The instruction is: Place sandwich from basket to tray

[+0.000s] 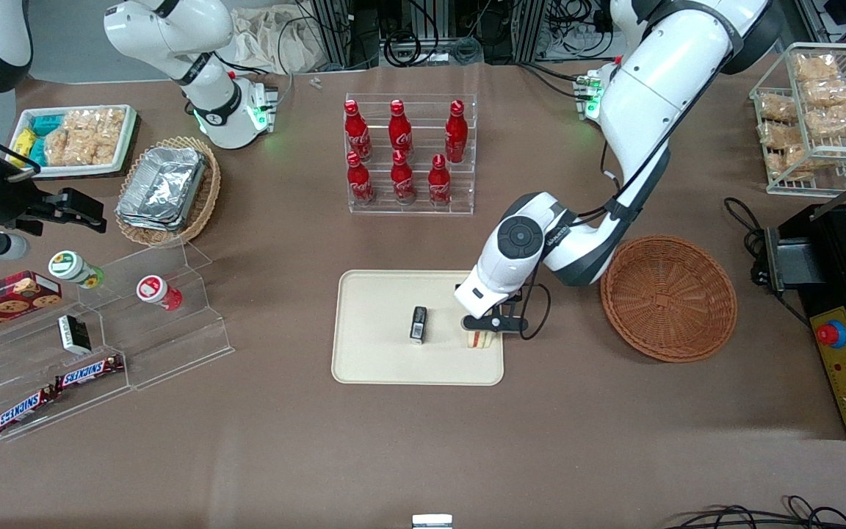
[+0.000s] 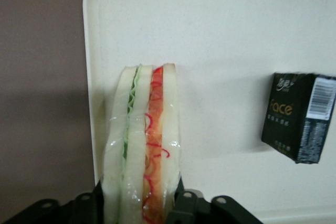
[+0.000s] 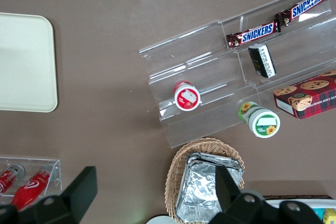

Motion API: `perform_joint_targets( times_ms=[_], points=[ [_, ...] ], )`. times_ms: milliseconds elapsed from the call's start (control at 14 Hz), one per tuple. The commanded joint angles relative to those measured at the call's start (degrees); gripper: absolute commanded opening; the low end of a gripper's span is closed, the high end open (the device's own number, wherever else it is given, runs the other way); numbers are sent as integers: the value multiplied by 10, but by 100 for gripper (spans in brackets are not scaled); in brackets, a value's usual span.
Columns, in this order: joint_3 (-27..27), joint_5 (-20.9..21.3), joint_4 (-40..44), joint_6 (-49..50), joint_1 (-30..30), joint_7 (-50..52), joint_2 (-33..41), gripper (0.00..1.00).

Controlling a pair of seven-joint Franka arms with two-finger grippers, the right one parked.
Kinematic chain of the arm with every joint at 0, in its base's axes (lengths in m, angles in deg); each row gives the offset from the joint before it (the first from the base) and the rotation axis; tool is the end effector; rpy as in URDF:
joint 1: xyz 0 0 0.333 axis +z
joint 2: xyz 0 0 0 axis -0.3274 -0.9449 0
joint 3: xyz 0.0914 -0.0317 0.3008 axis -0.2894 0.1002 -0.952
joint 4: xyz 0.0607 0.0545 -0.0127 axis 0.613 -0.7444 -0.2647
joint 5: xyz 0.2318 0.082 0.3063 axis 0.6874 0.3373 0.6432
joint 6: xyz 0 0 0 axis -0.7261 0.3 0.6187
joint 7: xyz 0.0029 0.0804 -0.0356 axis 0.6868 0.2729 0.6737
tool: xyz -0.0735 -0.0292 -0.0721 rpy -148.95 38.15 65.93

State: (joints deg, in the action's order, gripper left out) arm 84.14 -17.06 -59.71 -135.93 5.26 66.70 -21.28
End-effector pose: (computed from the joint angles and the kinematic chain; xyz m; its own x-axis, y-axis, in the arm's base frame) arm 0.5540 -0.3956 0.2277 0.9986 -0.0246 0.0473 -0.0301 -0.9924 0.1190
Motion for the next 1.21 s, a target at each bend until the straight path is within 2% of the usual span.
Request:
perform_joint_targets(
  times_ms=[0, 214, 357, 500, 714, 1000, 1143],
  points=[
    [-9, 4, 11, 38, 0, 12, 44, 100],
    [-7, -8, 27, 153, 22, 8, 127, 100],
    [-4, -34, 49, 218, 57, -5, 162, 100],
    [-5, -71, 91, 292, 70, -61, 181, 100],
    [-4, -104, 164, 424, 125, -132, 197, 100],
    [-9, -144, 184, 504, 203, -223, 268, 100],
    [-64, -156, 181, 552, 185, -231, 305, 100]
  ],
)
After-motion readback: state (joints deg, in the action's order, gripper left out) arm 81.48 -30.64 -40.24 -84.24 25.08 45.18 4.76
